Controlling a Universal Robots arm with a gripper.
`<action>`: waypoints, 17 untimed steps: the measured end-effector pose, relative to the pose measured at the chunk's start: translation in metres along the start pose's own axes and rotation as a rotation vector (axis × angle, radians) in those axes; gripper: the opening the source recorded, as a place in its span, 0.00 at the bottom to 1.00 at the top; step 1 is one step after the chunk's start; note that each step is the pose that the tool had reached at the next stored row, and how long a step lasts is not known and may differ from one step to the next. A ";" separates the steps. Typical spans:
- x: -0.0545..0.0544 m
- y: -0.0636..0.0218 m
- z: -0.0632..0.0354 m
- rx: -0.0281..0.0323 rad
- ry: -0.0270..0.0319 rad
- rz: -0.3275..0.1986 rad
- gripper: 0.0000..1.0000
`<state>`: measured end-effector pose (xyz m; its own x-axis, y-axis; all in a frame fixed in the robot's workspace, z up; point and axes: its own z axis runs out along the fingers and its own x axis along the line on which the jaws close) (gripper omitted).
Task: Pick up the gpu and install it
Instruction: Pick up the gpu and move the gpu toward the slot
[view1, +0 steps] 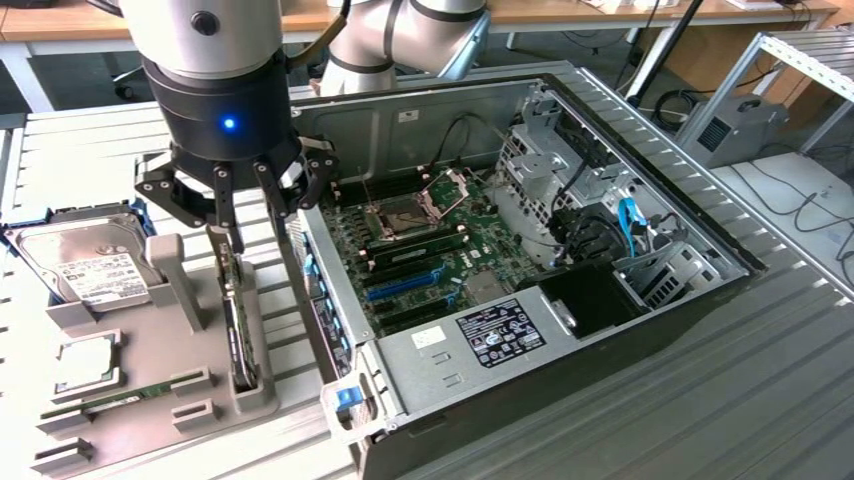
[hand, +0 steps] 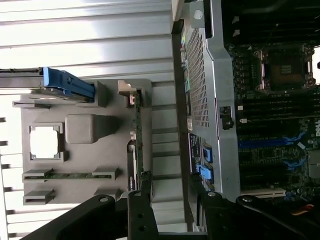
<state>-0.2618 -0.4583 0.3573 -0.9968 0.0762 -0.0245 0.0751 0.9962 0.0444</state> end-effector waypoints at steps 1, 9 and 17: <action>0.000 0.0000 0.0003 0.0001 0.0000 0.000 0.42; 0.000 -0.0001 0.0023 0.0001 0.0001 0.000 0.42; 0.000 -0.0002 0.0049 0.0001 0.0001 0.000 0.42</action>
<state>-0.2619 -0.4583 0.3524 -0.9968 0.0762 -0.0244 0.0751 0.9962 0.0443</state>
